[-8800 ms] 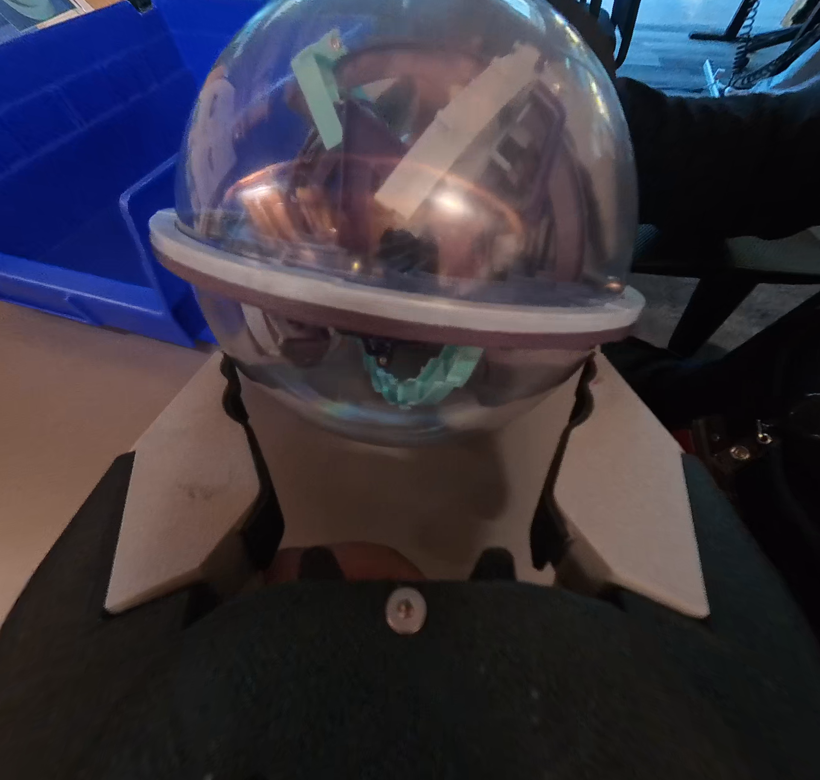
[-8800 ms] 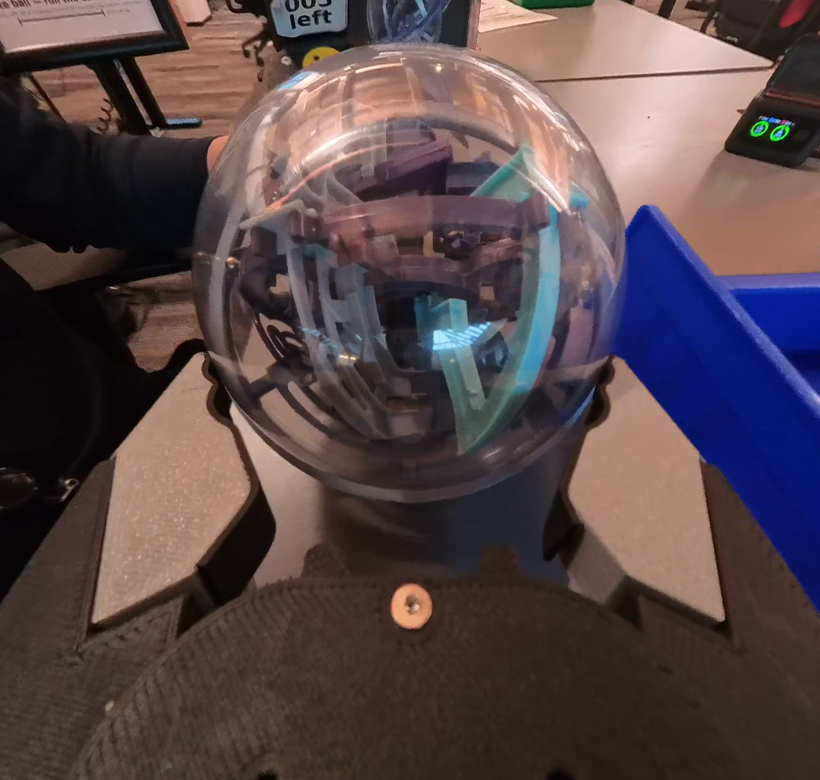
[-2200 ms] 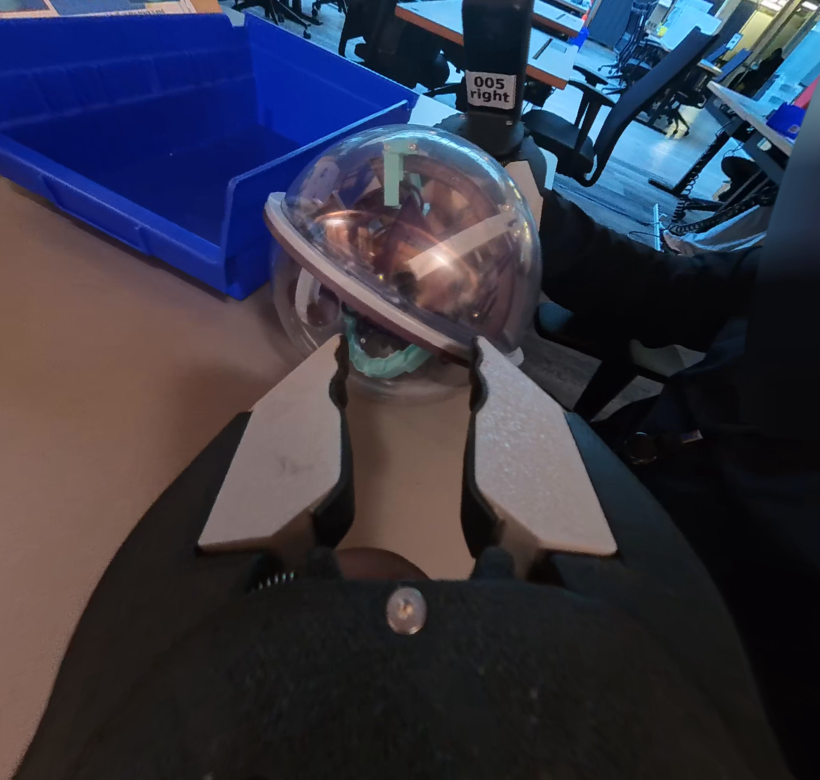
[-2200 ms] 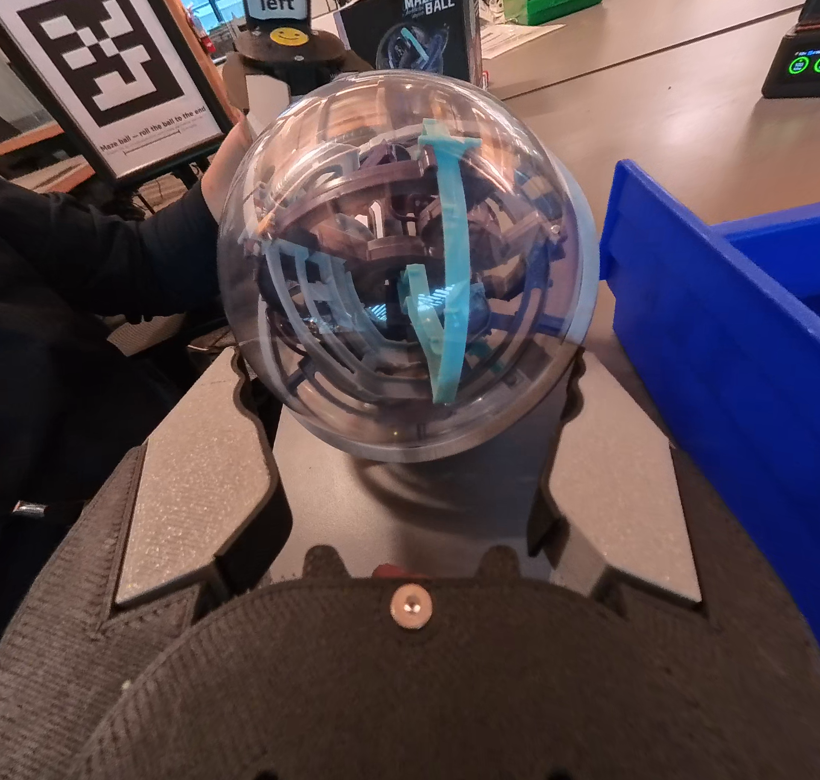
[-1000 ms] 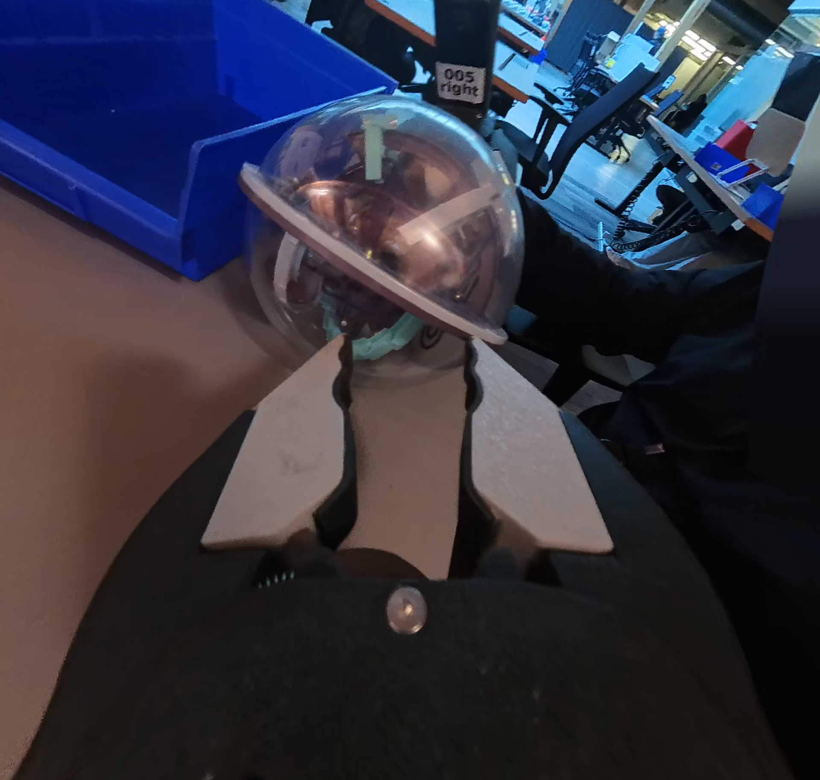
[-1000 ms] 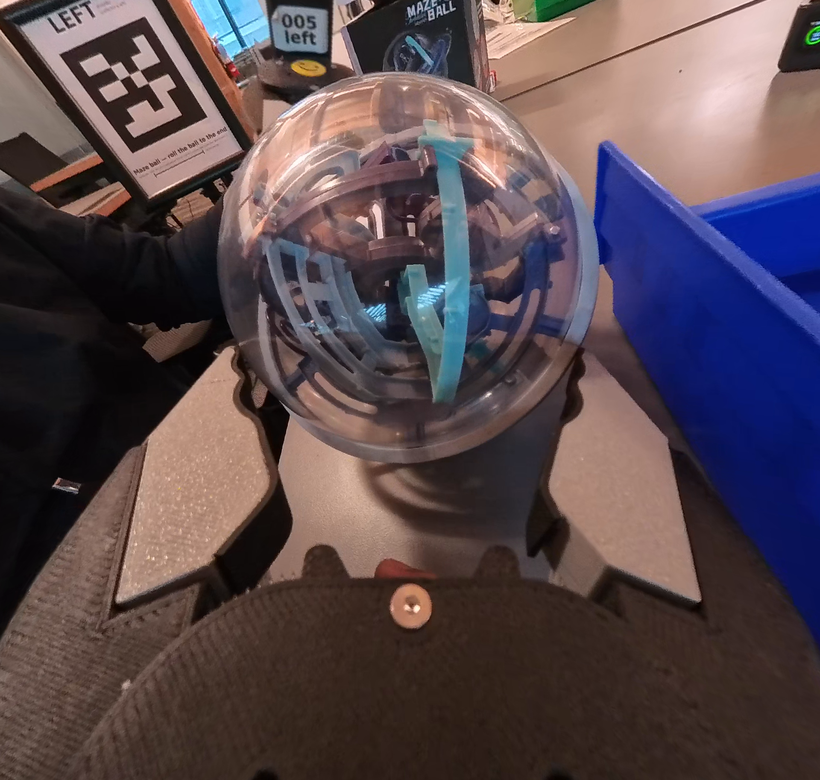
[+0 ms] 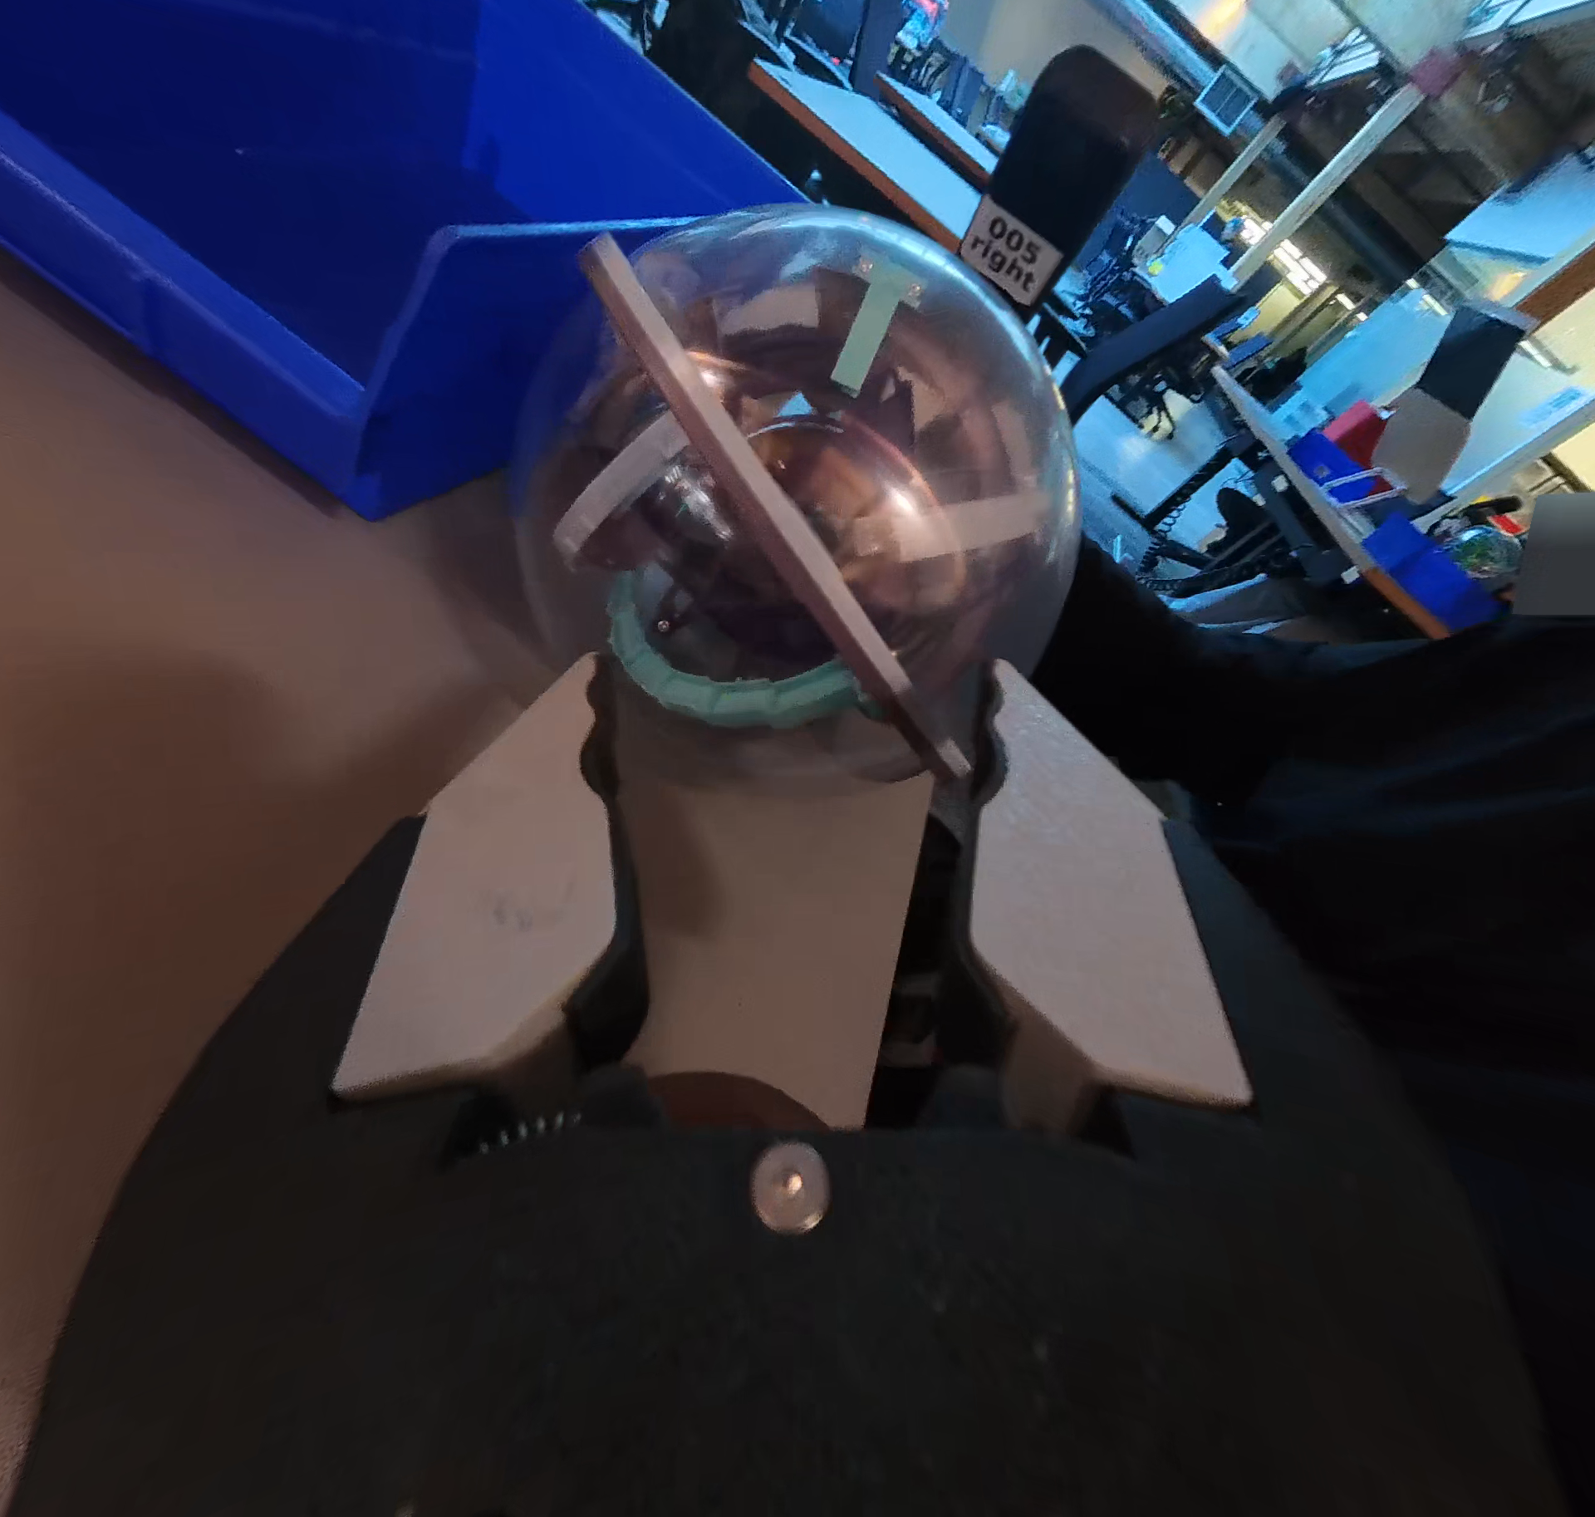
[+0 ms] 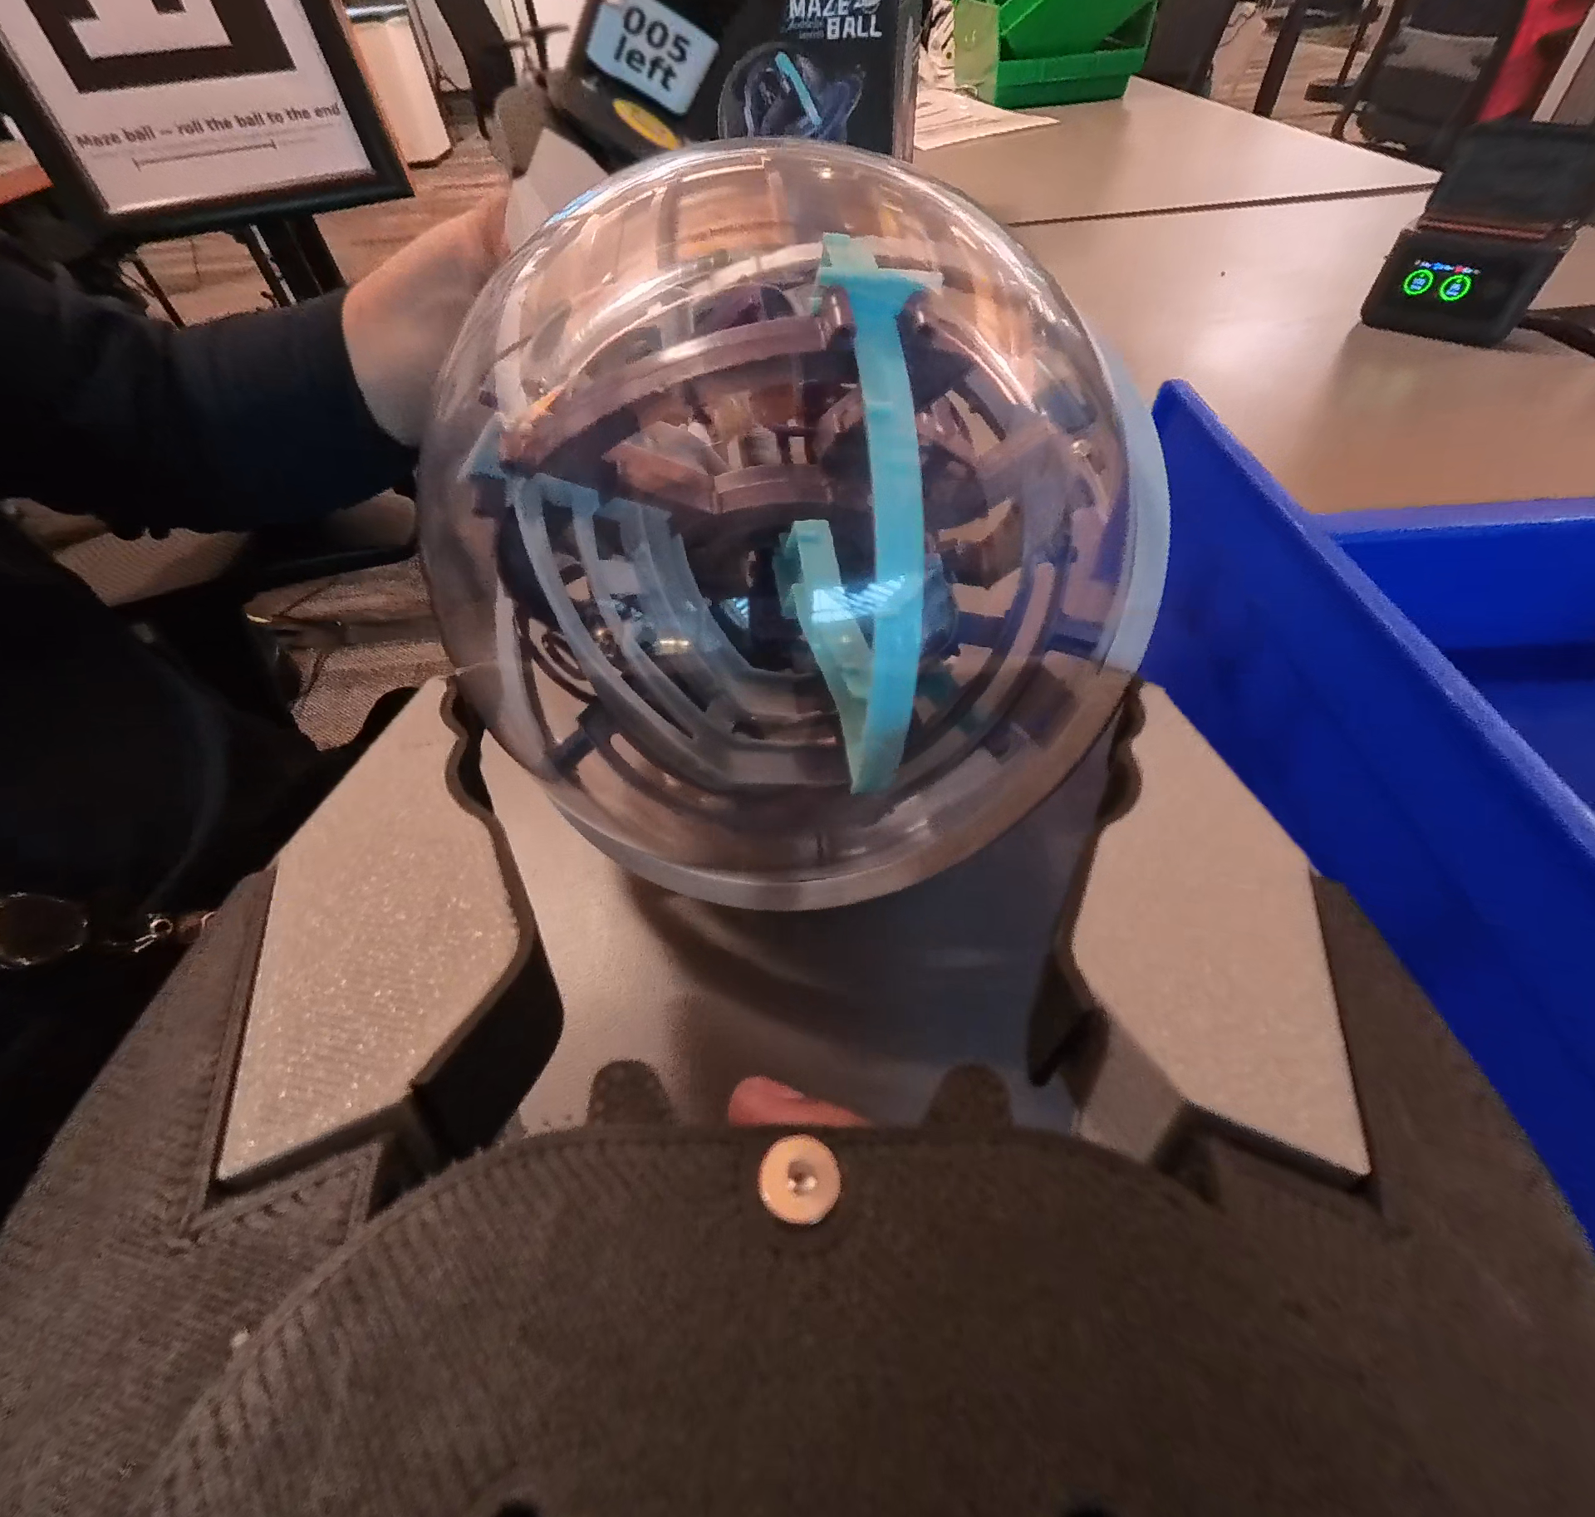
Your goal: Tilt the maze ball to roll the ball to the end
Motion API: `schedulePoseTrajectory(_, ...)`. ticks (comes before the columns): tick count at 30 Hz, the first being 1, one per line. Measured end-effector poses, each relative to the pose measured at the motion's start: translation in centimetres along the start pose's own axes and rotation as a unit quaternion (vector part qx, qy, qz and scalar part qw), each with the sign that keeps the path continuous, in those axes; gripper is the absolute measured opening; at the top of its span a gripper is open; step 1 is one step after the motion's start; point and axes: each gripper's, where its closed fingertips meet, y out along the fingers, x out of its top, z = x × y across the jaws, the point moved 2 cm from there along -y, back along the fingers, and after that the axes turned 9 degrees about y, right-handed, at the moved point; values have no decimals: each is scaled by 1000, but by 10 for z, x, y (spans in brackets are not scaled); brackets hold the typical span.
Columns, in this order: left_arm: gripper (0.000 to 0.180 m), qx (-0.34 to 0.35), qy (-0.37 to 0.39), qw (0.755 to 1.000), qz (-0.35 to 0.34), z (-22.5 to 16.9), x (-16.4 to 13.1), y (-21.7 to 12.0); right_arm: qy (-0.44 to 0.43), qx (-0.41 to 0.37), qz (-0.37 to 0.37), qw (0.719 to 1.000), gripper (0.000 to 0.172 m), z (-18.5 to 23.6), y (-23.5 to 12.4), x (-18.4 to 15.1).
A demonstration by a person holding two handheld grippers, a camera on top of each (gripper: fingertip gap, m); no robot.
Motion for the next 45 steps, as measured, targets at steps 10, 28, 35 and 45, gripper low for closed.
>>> schedulePoseTrajectory(10, 122, -37, 10, 998, 56, -5, -22, 33, 33, 23, -8, 999, 143, 3, 0, 3)
schedulePoseTrajectory(28, 115, -5, 157, 985, 68, 1, -23, 23, 167, 89, -77, 979, 120, -5, -15, 20)
schedulePoseTrajectory(35, 109, -8, 165, 984, 68, 1, -23, 21, 101, 49, -89, 990, 130, -4, -17, 26)
schedulePoseTrajectory(45, 97, -1, 159, 985, 73, 5, -24, 20, 150, 60, -55, 985, 140, -7, -8, 13)
